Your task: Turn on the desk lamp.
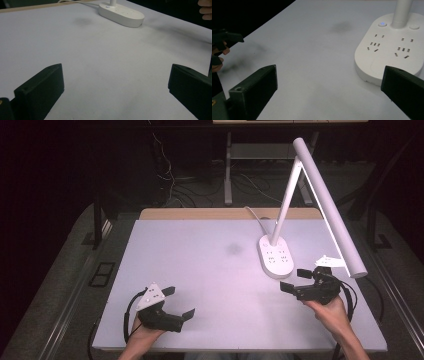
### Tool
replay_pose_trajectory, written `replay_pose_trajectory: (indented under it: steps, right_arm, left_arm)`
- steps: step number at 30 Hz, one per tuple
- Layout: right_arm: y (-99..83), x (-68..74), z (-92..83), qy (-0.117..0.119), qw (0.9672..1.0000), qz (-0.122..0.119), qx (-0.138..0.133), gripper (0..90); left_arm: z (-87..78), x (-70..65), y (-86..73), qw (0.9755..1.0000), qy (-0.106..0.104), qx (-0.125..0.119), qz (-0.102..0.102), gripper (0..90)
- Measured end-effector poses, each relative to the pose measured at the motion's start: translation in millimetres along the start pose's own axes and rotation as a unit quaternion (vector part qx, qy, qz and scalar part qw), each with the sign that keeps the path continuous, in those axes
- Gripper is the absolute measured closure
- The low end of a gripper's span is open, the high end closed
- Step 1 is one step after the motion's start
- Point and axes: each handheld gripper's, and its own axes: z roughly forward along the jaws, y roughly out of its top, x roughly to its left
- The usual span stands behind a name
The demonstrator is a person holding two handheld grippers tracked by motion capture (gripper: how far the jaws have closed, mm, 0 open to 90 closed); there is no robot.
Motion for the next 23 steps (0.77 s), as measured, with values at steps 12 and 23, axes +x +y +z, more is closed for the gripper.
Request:
replay_pose_trajectory:
  steps: [12,23]
  right_arm:
    - [-25.3,13.1,-4.6,0.005,0.9995,-0.03,0.0,0.0]
    - [-47.3,15.5,-7.6,0.002,0.9995,-0.03,0.003,0.0]
  left_arm:
    - [1.0,-0.2,-0.4,1.0,-0.002,0.002,0.0,0.0]
    - [2.0,-0.5,-0.3,1.0,-0.002,0.004,0.0,0.0]
